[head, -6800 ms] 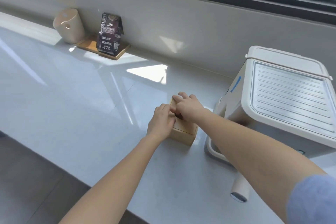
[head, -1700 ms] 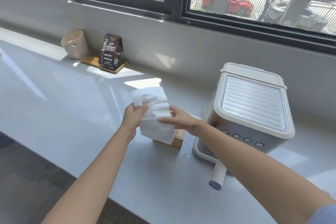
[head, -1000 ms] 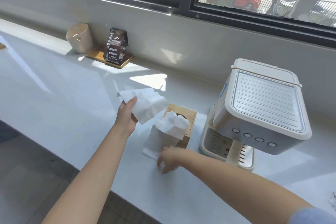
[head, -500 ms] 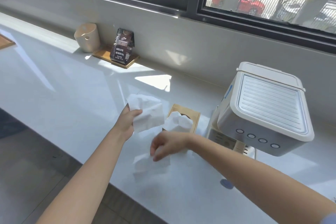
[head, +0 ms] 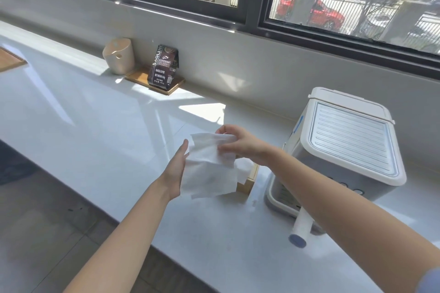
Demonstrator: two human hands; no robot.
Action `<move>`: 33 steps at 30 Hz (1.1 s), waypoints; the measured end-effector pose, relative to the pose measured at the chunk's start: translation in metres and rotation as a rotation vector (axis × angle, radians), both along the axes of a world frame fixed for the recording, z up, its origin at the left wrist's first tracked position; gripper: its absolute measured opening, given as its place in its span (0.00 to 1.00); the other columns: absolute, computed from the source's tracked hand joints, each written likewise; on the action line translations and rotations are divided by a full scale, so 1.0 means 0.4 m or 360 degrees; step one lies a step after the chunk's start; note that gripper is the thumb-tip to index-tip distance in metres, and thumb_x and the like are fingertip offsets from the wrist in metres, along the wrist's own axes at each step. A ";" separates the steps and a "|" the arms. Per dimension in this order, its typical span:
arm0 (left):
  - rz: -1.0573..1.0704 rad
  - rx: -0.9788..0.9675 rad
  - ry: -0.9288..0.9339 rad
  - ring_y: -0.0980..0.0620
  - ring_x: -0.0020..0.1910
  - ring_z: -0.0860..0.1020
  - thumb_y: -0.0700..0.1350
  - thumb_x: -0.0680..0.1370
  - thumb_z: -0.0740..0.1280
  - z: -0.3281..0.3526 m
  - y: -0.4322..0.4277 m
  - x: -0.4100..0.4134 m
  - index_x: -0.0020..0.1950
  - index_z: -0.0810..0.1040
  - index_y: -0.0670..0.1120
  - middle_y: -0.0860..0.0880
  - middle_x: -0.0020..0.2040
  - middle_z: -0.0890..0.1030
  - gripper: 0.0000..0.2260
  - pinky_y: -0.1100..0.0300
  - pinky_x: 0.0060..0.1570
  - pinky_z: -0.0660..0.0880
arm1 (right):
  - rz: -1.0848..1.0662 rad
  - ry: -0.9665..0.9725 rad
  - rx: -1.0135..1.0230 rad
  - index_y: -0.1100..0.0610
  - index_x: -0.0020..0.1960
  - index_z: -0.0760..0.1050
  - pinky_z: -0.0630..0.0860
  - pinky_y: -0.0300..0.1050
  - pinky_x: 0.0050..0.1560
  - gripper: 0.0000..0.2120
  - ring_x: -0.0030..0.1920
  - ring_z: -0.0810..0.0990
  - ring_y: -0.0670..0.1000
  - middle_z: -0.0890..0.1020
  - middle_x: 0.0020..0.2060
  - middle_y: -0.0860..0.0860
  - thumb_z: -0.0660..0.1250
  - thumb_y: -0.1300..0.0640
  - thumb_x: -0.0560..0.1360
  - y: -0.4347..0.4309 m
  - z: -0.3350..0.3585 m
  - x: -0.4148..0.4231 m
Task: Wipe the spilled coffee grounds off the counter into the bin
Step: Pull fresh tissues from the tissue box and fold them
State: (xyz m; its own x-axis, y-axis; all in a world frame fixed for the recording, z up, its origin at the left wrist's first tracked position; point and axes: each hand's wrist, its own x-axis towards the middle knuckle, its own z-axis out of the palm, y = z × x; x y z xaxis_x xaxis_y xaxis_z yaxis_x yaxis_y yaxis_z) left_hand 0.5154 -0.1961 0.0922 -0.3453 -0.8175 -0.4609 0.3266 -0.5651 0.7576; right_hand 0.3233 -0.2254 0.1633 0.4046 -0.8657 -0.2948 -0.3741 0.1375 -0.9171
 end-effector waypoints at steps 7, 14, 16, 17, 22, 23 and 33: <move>-0.0133 -0.0295 -0.0218 0.49 0.52 0.83 0.45 0.79 0.63 -0.020 0.016 0.005 0.62 0.79 0.49 0.46 0.58 0.84 0.12 0.57 0.48 0.80 | -0.0055 0.0173 -0.0095 0.57 0.56 0.74 0.75 0.39 0.37 0.09 0.42 0.76 0.49 0.76 0.46 0.51 0.65 0.55 0.77 -0.009 -0.034 0.005; 0.0529 -0.0078 -0.0151 0.47 0.48 0.82 0.40 0.81 0.59 -0.052 0.012 0.019 0.60 0.77 0.47 0.46 0.53 0.83 0.11 0.53 0.46 0.79 | 0.0069 0.1235 -0.0519 0.55 0.56 0.72 0.71 0.48 0.47 0.17 0.52 0.74 0.53 0.76 0.54 0.52 0.64 0.44 0.74 0.011 -0.166 -0.040; 0.0529 -0.0067 -0.0084 0.48 0.48 0.83 0.43 0.82 0.60 -0.056 0.016 0.019 0.62 0.77 0.47 0.47 0.53 0.84 0.11 0.54 0.45 0.80 | 0.0330 0.1484 -0.0593 0.55 0.57 0.68 0.67 0.47 0.43 0.22 0.57 0.70 0.53 0.72 0.55 0.52 0.70 0.47 0.69 0.032 -0.216 -0.040; 0.0500 -0.0080 -0.0068 0.48 0.48 0.84 0.44 0.81 0.62 -0.056 0.020 0.021 0.63 0.77 0.46 0.46 0.53 0.84 0.12 0.54 0.45 0.81 | 0.0386 0.1580 -0.0672 0.55 0.58 0.66 0.65 0.48 0.42 0.22 0.58 0.69 0.54 0.71 0.55 0.53 0.71 0.50 0.69 0.040 -0.236 -0.037; 0.0448 -0.0149 -0.0139 0.44 0.50 0.83 0.37 0.77 0.66 -0.056 0.032 0.040 0.66 0.75 0.41 0.42 0.57 0.82 0.17 0.52 0.49 0.80 | 0.0222 0.1657 -0.0933 0.55 0.54 0.68 0.66 0.47 0.38 0.10 0.56 0.70 0.56 0.73 0.52 0.52 0.62 0.62 0.74 0.043 -0.278 -0.043; 0.0458 -0.0150 -0.0144 0.44 0.51 0.82 0.36 0.77 0.66 -0.057 0.034 0.044 0.65 0.75 0.42 0.42 0.57 0.82 0.16 0.52 0.51 0.80 | 0.0177 0.1595 -0.0905 0.54 0.53 0.69 0.66 0.46 0.38 0.09 0.55 0.71 0.55 0.74 0.51 0.51 0.61 0.63 0.74 0.040 -0.278 -0.049; 0.0381 -0.0044 -0.0263 0.49 0.44 0.83 0.37 0.79 0.59 -0.057 0.035 0.044 0.57 0.78 0.45 0.47 0.48 0.84 0.11 0.56 0.42 0.79 | -0.0742 0.0560 -0.1126 0.55 0.41 0.73 0.74 0.48 0.40 0.03 0.41 0.77 0.53 0.80 0.37 0.50 0.62 0.58 0.67 0.001 -0.004 -0.019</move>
